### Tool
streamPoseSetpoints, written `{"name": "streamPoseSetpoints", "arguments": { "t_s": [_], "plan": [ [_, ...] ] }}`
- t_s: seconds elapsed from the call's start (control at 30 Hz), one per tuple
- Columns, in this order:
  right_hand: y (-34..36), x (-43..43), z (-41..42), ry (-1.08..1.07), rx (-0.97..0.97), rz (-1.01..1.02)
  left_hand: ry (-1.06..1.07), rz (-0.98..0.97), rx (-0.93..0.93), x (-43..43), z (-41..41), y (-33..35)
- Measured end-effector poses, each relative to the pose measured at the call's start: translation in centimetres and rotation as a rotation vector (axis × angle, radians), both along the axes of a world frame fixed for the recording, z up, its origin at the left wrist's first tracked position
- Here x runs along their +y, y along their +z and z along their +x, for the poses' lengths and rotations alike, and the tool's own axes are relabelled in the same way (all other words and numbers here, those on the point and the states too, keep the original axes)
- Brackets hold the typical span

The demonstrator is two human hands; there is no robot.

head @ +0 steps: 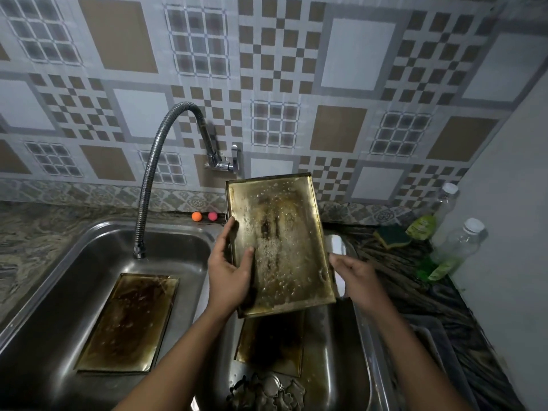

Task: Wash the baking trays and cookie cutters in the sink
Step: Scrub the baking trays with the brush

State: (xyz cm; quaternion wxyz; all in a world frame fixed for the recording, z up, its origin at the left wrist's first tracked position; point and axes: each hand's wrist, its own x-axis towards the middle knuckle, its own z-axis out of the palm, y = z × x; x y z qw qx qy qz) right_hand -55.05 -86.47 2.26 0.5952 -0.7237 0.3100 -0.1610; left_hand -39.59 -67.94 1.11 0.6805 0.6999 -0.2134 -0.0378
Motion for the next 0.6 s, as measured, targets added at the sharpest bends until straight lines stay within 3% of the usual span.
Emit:
{"name": "streamPoseSetpoints", "arguments": {
  "t_s": [0.1,0.2,0.27,0.37,0.47,0.6],
  "plan": [
    [-0.3,0.5,-0.1,0.054,-0.019,0.064,-0.014,0.042,0.031,-0.5,1.0,-0.4],
    [-0.5,0.7,0.4,0.013,-0.035,-0.011,0.055,0.221,-0.026,-1.2,1.6,-0.4],
    [-0.5,1.6,1.0,-0.037,-0.032,-0.150,0.063,0.287,-0.144,-1.7,1.1,0.6],
    [-1.2,3.5,1.8,-0.096,-0.051,-0.451,-0.216,0.239,-0.269,-3.1,-1.0,2.3],
    [-1.8,5.5,2.0,-0.028,-0.005,-0.657,-0.323,0.204,-0.130,-4.3,-2.2,2.5],
    [-1.5,8.0,2.1,0.045,0.151,-0.891,-0.166,0.104,0.145,-4.5,-2.2,1.7]
  ]
}}
